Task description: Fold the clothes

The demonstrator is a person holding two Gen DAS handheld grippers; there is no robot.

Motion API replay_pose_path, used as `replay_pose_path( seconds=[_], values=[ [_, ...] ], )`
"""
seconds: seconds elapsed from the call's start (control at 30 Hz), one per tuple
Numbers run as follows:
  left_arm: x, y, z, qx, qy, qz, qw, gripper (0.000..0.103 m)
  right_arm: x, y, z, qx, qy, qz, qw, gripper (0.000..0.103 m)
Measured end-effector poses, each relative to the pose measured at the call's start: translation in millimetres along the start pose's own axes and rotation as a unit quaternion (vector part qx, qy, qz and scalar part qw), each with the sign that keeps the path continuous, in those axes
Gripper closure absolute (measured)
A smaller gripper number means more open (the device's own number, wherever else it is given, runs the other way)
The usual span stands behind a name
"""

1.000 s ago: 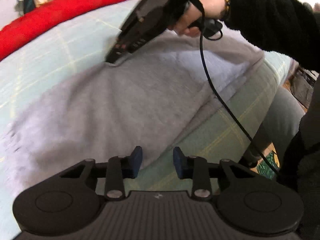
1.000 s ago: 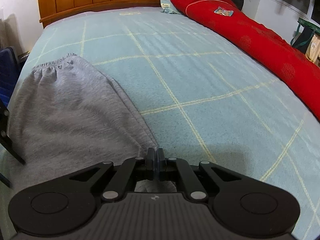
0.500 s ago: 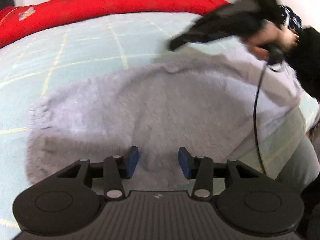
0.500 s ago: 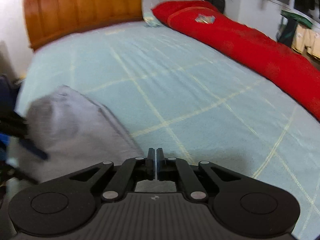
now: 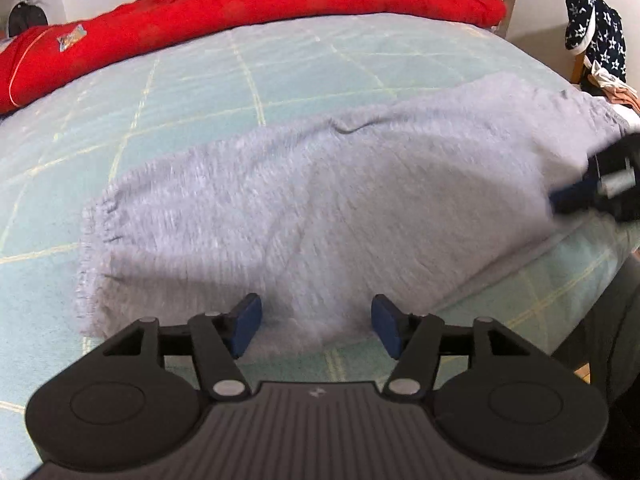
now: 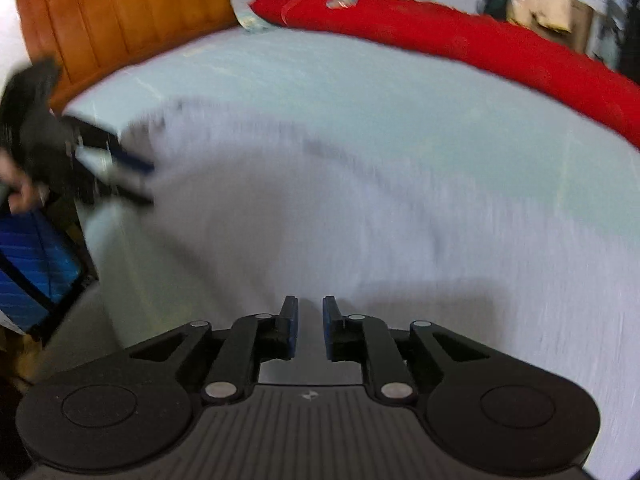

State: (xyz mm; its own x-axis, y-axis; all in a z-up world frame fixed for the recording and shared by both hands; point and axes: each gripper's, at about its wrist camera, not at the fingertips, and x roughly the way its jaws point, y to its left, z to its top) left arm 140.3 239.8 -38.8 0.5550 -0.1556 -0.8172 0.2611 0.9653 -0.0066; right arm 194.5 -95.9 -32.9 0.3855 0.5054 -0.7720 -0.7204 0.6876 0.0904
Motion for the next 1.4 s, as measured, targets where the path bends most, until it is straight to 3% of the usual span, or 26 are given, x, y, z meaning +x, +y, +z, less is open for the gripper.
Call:
replay_pose_path(
  seconds=[0.1,0.3,0.4,0.47,0.53,0.67,0.83,1.0,1.07,1.2,1.27,1.4],
  values=[
    [-7.6,-22.4,12.3,0.027,-0.022,-0.008,0.9994,0.040,-12.5,6.6,-26.2,0.025,-0.017,-0.019,0.999,0.077],
    [8.7,-80.1,37.5,0.066,-0.064,-0.074,0.9930,0.036,-43.1,-10.8,-32.4,0.099,-0.092,-0.053,0.989,0.065],
    [34.4,-93.5,36.6,0.054,-0.043,-0.096,0.9930,0.036,-44.5,-19.4,-41.8,0.126,-0.104,-0.096,0.982,0.056],
    [48.0,-91.4,25.1,0.035,-0.016,-0.093,0.9950,0.036,-39.4,-25.0,-53.1,0.142,-0.091,-0.116,0.979,0.050],
    [42.8,-88.3,11.2,0.037,-0.015,-0.091,0.9950,0.034,-33.7,-31.4,-68.0,0.162,-0.075,-0.124,0.976,0.049],
    [23.9,-81.7,12.0,0.038,-0.007,-0.083,0.9958,0.034,-46.7,-41.7,-92.0,0.202,-0.107,-0.089,0.969,0.040],
    [18.8,-78.7,52.4,0.023,-0.055,-0.078,0.9951,0.033,-54.4,-51.5,-80.9,0.214,-0.141,-0.096,0.962,0.030],
    [64.4,-77.4,105.8,-0.026,-0.076,-0.111,0.9906,0.032,-33.9,-56.7,-78.6,0.231,-0.118,-0.098,0.961,0.021],
    [88.0,-77.3,120.9,-0.037,-0.074,-0.112,0.9902,0.032,-30.5,-52.5,-81.9,0.223,-0.123,-0.096,0.962,0.010],
    [135.9,-69.7,139.7,-0.067,-0.059,-0.101,0.9909,0.032,-26.3,-43.7,-85.2,0.196,-0.119,-0.102,0.968,0.006],
    [149.3,-57.8,144.9,-0.104,-0.057,-0.100,0.9878,0.034,-24.5,-42.2,-86.0,0.190,-0.119,-0.100,0.969,0.003],
    [126.4,-49.9,153.6,-0.137,-0.103,-0.094,0.9807,0.033,-22.4,-44.4,-86.9,0.193,-0.123,-0.089,0.969,0.000]
  ],
)
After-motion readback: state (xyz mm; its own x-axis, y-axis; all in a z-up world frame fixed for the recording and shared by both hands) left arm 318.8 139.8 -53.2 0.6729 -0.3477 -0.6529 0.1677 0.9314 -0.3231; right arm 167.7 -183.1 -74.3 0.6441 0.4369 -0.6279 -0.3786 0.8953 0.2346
